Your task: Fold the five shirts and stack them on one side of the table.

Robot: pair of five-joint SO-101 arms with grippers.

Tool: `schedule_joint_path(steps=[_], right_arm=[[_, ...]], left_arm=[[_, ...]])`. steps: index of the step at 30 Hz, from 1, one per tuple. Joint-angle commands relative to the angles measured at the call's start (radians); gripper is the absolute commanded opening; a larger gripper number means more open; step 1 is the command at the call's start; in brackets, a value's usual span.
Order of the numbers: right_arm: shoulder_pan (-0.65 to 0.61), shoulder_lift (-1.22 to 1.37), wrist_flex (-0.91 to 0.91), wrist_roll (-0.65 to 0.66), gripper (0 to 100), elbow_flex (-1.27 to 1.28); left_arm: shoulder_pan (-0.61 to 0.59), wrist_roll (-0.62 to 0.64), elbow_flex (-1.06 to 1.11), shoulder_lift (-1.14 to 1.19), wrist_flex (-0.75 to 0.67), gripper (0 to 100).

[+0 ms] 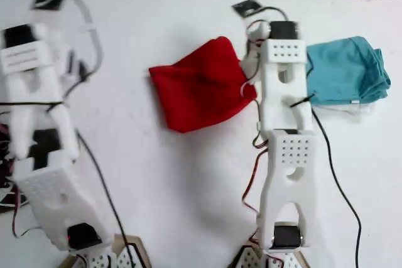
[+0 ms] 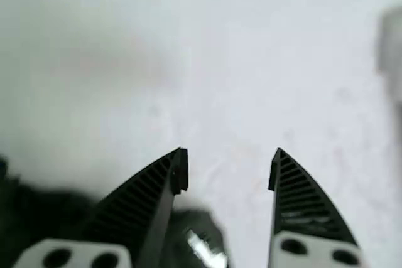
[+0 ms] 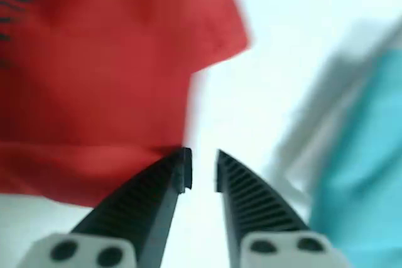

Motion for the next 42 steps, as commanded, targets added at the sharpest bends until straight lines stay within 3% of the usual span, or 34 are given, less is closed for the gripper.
schedule_joint_path(steps=[1, 4, 8, 15, 28, 36, 42], right_arm=[[0.013, -0.073, 0.019, -0.041, 20.7, -0.084], [-0.001, -0.07, 0.019, -0.11, 28.2, -0.112], [-0.044, -0.062, 0.001, -0.236, 25.0, -0.114], [-0.071, -0.015, -0.185, -0.354, 19.3, -0.115], [-0.254, 0.116, -0.311, -0.348, 18.7, -0.141], [-0.186, 0.208, -0.435, -0.249, 18.7, -0.069], [-0.117, 0.176, -0.398, -0.239, 19.0, -0.11]], left_arm=[[0.173, 0.046, -0.005, -0.055, -0.08, 23], [0.311, 0.072, -0.008, -0.028, -0.123, 23], [0.446, 0.074, -0.025, 0.061, -0.153, 23], [0.512, 0.157, -0.025, 0.187, -0.157, 23], [0.399, 0.153, -0.018, 0.311, -0.109, 23], [0.35, 0.138, -0.025, 0.302, 0.011, 23], [0.359, 0.121, -0.028, 0.242, 0.034, 23]])
